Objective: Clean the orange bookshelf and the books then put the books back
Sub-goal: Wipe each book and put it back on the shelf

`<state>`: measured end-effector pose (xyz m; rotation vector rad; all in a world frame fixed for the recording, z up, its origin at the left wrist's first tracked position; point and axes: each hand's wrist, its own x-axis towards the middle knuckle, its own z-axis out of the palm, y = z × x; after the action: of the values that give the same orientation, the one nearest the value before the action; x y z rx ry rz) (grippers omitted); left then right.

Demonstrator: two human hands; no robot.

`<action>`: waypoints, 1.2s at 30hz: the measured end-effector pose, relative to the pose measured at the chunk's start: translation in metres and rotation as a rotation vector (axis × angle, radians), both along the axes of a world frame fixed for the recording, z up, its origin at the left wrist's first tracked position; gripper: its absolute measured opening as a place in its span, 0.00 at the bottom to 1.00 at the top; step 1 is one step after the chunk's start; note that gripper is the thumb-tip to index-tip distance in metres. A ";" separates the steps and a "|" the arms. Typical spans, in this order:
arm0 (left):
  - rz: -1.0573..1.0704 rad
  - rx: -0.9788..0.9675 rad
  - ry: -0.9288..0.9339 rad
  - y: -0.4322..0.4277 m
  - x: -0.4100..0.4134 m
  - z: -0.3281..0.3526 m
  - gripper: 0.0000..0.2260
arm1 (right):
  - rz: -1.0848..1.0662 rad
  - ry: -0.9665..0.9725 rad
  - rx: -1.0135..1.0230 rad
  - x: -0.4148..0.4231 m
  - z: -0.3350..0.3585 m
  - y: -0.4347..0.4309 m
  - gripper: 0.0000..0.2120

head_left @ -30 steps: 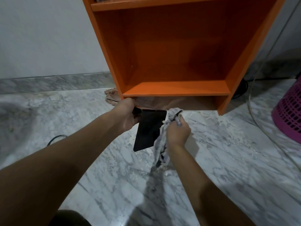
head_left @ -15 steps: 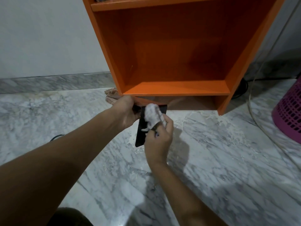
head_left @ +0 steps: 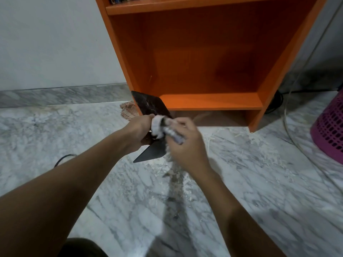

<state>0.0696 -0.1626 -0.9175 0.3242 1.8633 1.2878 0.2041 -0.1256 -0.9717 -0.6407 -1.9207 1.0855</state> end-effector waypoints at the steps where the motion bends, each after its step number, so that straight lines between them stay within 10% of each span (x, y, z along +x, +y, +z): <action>1: -0.022 -0.005 -0.005 0.000 0.001 0.002 0.10 | 0.026 -0.048 0.046 -0.004 -0.003 -0.004 0.15; 8: -0.188 -0.119 -0.015 -0.014 0.002 0.003 0.12 | -0.338 -0.342 -0.331 0.009 -0.035 0.036 0.12; 17: -0.222 -0.125 -0.008 -0.006 0.003 0.001 0.16 | -0.042 -0.117 -0.037 0.003 -0.012 0.011 0.09; 23: -0.309 -0.132 -0.042 -0.014 0.001 0.001 0.14 | -0.328 -0.131 -0.467 0.017 -0.035 0.036 0.20; 36: -0.689 -0.127 0.237 -0.017 0.004 0.003 0.19 | -0.375 0.054 -0.598 0.016 -0.050 0.021 0.21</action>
<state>0.0740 -0.1797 -0.9147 0.9845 1.7746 0.6765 0.2205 -0.1049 -1.0219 -1.2269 -1.3392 1.4083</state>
